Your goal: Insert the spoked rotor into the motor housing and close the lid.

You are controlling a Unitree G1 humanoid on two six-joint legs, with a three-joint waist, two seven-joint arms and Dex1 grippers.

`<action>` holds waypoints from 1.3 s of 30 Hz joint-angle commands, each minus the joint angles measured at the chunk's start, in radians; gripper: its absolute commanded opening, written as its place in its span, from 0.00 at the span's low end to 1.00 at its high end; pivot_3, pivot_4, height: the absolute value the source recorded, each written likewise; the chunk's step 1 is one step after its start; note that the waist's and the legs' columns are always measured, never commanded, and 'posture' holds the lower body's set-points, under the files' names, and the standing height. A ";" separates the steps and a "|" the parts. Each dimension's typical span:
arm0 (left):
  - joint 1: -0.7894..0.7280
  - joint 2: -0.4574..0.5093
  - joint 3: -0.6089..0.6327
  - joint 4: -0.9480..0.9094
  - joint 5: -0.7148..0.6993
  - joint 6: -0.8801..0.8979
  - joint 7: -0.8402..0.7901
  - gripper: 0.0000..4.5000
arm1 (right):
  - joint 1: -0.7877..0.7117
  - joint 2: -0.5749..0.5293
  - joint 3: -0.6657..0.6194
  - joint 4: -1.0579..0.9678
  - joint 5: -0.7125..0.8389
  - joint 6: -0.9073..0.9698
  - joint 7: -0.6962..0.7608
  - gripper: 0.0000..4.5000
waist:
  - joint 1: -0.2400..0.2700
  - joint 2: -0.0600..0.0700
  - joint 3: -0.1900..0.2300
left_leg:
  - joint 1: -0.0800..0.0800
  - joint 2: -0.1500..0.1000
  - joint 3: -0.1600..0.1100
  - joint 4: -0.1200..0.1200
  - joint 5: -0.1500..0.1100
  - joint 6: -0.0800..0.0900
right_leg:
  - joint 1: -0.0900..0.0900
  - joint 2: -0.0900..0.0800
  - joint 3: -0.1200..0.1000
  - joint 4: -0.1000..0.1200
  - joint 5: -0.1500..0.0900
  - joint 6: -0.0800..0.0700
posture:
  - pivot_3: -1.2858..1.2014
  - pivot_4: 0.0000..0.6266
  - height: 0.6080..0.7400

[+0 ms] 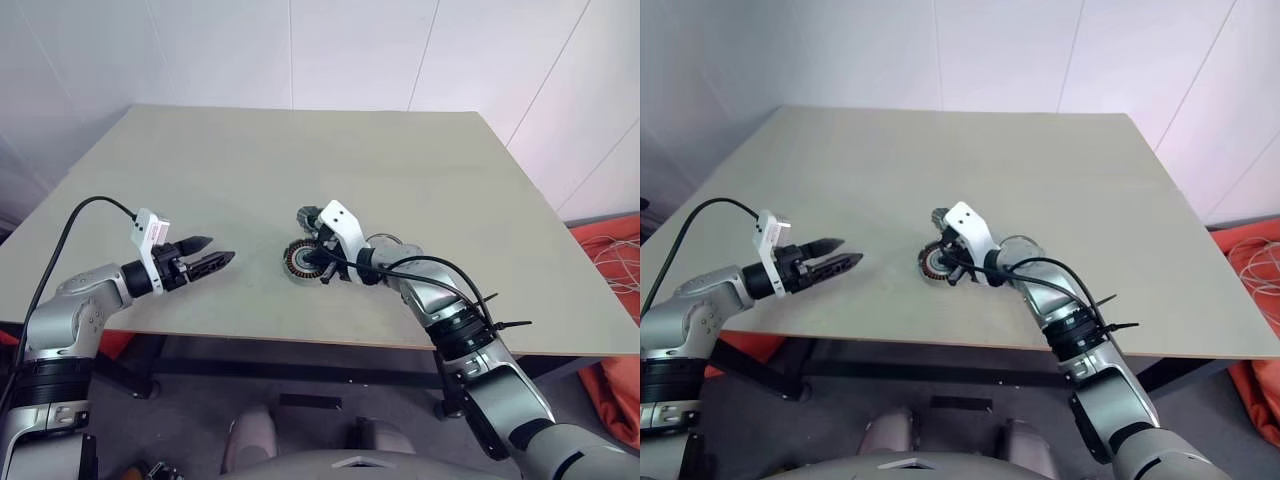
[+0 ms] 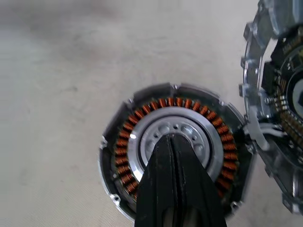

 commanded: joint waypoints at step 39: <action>0.006 -0.023 0.000 -0.030 -0.012 -0.037 0.017 1.00 | 0.085 -0.487 -0.207 -0.130 0.157 0.029 0.254 0.99 | 0.005 0.000 0.000 | 0.001 0.000 0.000 0.001 0.000 0.000 | 0.001 0.001 0.000 0.000 0.000 0.000 | 0.52 0.00 1.00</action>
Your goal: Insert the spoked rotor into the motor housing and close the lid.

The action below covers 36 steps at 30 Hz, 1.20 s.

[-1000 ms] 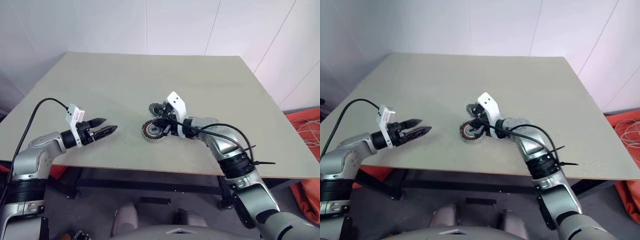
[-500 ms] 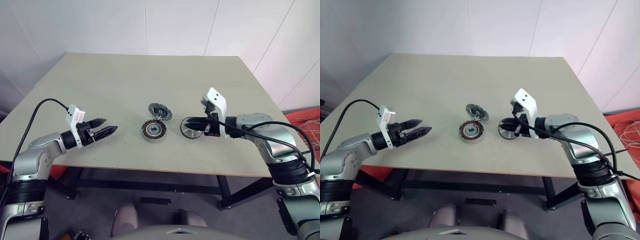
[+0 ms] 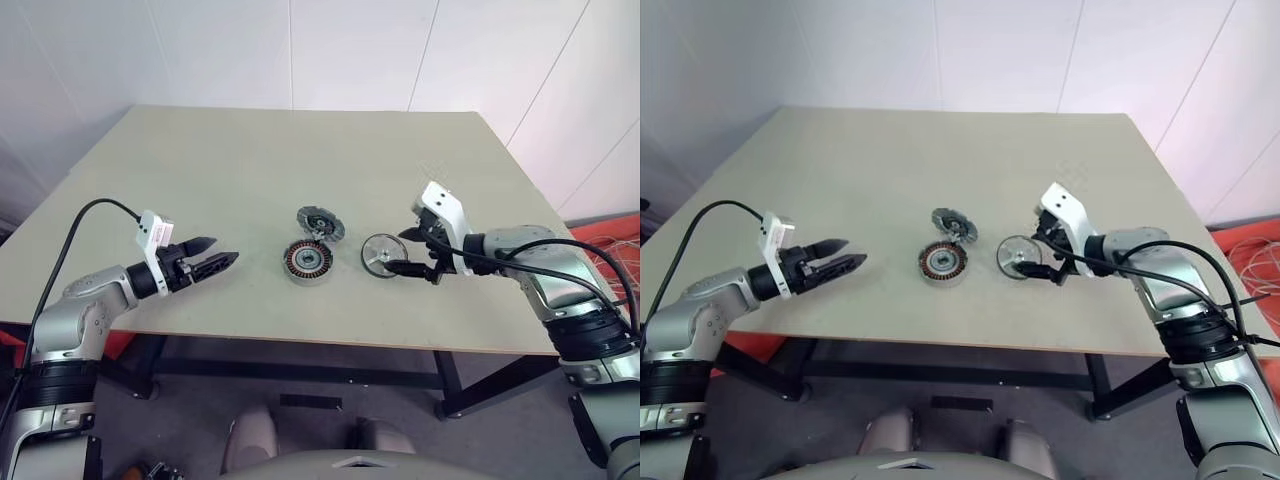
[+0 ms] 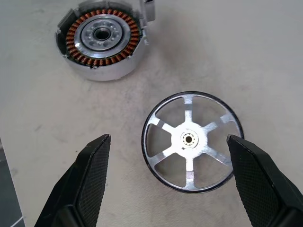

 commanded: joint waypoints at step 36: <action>-0.015 0.003 0.003 -0.029 -0.012 -0.019 0.015 1.00 | 0.002 0.263 -0.453 0.477 0.363 0.292 -0.124 0.63 | 0.003 0.000 0.000 | 0.000 0.000 0.000 0.002 0.000 0.000 | 0.000 0.000 -0.001 0.001 0.000 0.000 | 0.52 0.00 1.00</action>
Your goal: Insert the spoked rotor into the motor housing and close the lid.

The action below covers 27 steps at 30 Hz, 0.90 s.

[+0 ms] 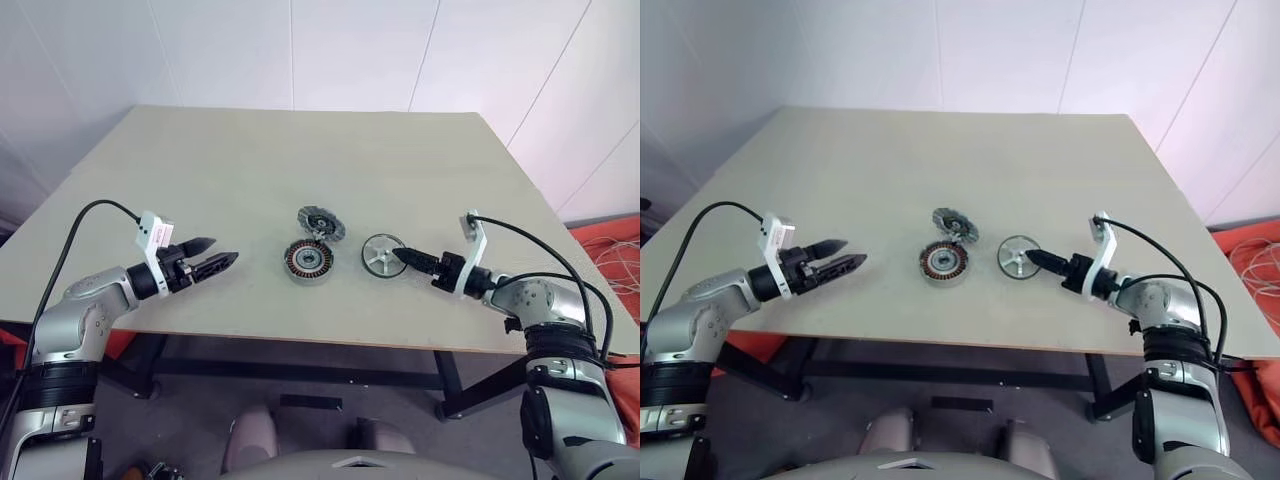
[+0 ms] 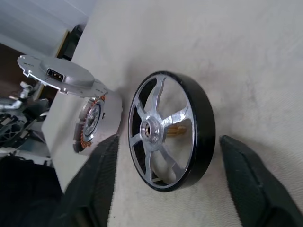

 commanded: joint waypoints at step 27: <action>-0.031 0.010 -0.003 0.001 -0.006 -0.029 -0.007 1.00 | 0.171 -0.143 -0.114 -0.424 0.282 0.365 -0.028 0.08 | 0.022 0.001 0.000 | -0.001 0.001 0.002 -0.004 0.000 0.000 | 0.003 0.000 -0.001 -0.010 0.000 0.001 | 0.52 0.00 1.00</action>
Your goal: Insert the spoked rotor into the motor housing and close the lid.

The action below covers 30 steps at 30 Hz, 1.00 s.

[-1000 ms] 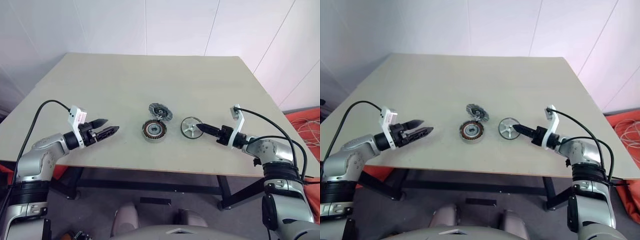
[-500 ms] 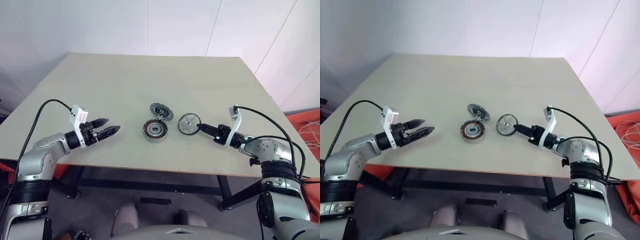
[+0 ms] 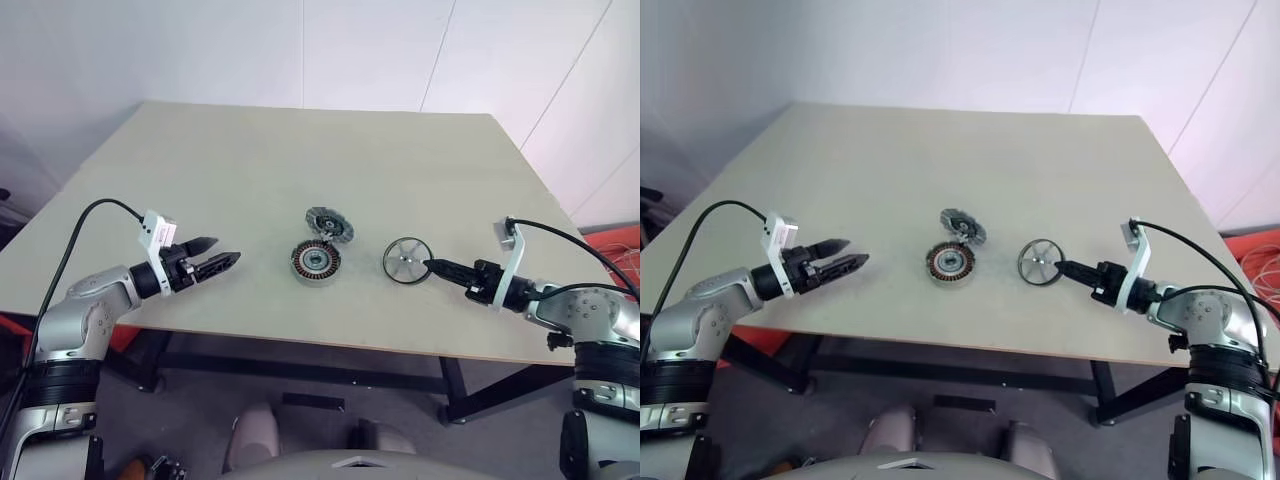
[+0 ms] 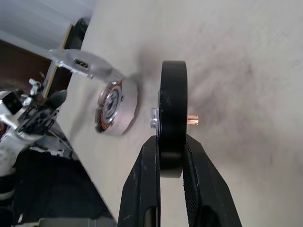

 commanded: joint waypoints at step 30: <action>-0.024 0.002 -0.004 0.000 0.003 -0.039 -0.003 1.00 | -0.251 0.490 -0.166 -0.030 0.699 0.327 -1.006 0.08 | -0.001 0.001 0.000 | 0.000 -0.001 0.000 -0.006 0.003 -0.005 | -0.003 0.000 0.000 -0.001 0.000 0.001 | 0.52 0.00 1.00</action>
